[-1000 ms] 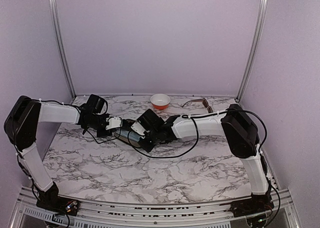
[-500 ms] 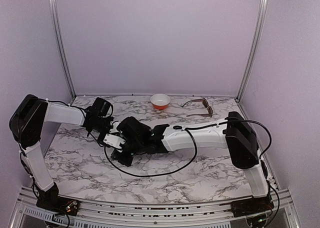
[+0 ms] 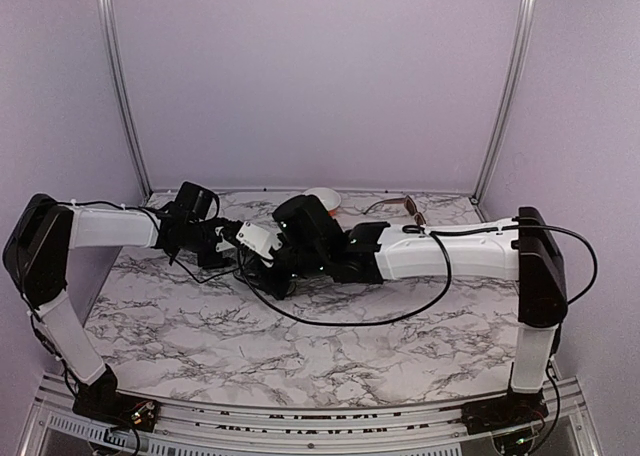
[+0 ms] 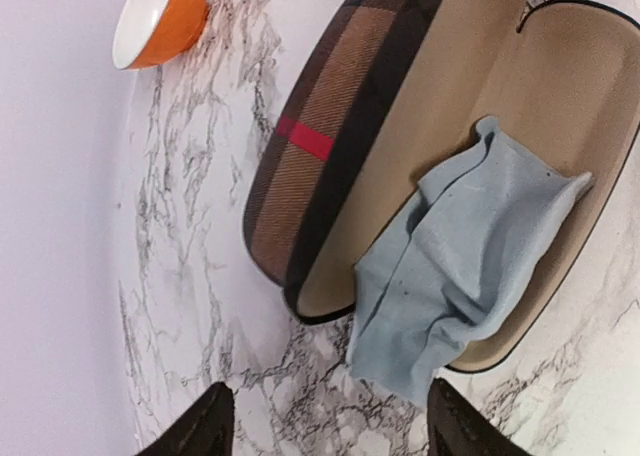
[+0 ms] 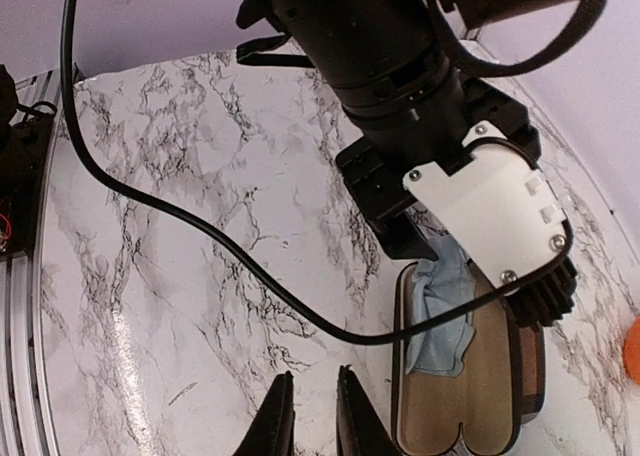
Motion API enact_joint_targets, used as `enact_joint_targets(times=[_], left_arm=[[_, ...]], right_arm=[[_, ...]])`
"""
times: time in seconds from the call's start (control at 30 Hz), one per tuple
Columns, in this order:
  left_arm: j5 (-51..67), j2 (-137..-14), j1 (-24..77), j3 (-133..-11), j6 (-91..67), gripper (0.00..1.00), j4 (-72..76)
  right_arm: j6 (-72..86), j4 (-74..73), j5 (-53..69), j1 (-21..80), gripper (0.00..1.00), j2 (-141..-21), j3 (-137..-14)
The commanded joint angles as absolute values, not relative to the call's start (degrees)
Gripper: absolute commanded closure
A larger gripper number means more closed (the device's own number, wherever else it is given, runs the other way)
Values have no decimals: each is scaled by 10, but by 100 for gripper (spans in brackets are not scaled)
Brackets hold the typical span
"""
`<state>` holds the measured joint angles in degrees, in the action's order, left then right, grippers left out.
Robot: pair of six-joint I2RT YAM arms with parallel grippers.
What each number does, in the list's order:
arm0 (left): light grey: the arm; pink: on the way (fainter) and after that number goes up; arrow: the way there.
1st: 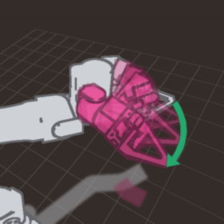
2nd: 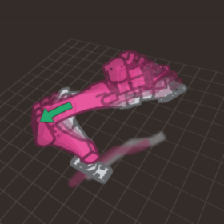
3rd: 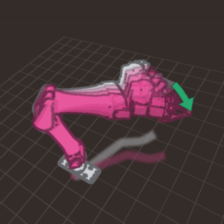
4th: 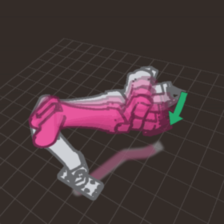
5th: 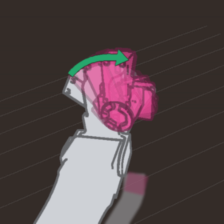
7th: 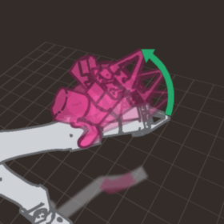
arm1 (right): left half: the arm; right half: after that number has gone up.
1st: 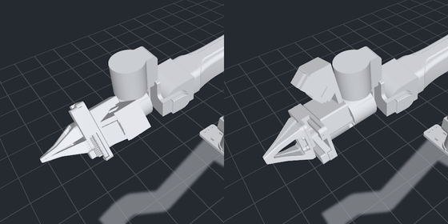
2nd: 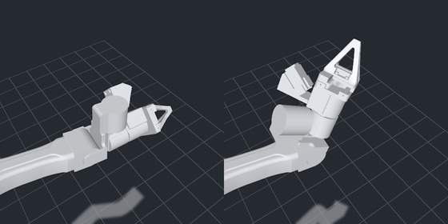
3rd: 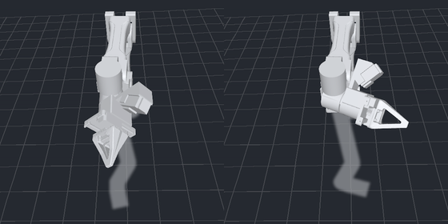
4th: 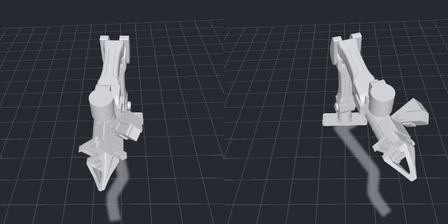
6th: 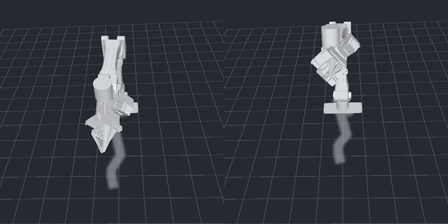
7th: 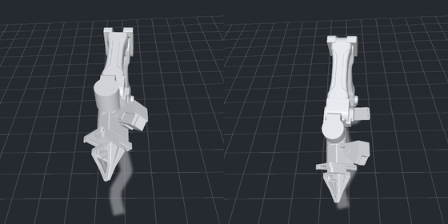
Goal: Organize the sunglasses
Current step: Place the folded cleaning cloth in the sunglasses case.
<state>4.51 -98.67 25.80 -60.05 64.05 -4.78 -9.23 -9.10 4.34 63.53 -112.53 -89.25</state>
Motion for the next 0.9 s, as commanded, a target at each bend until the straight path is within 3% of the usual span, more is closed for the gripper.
enact_joint_targets(times=[0.0, 0.17, 0.33, 0.37, 0.57, 0.87], left_arm=[[33, -940, 254, -598, 612, 31, -23], [16, -889, 253, -571, 508, 28, 50], [35, -826, 253, -539, 302, 2, 109], [25, -817, 253, -535, 258, 1, 118], [-25, -799, 254, -535, 72, 1, 126], [42, -780, 301, -509, -43, 6, 52]], right_arm=[[-74, -58, 16, 615, 83, -1080, -853], [-40, -35, 5, 562, 72, -1055, -797], [-55, -47, 35, 521, 63, -1090, -803], [-55, -54, 43, 514, 63, -1102, -815], [-56, -66, 104, 487, 63, -1168, -872], [-32, -58, 160, 486, 63, -1207, -889]])
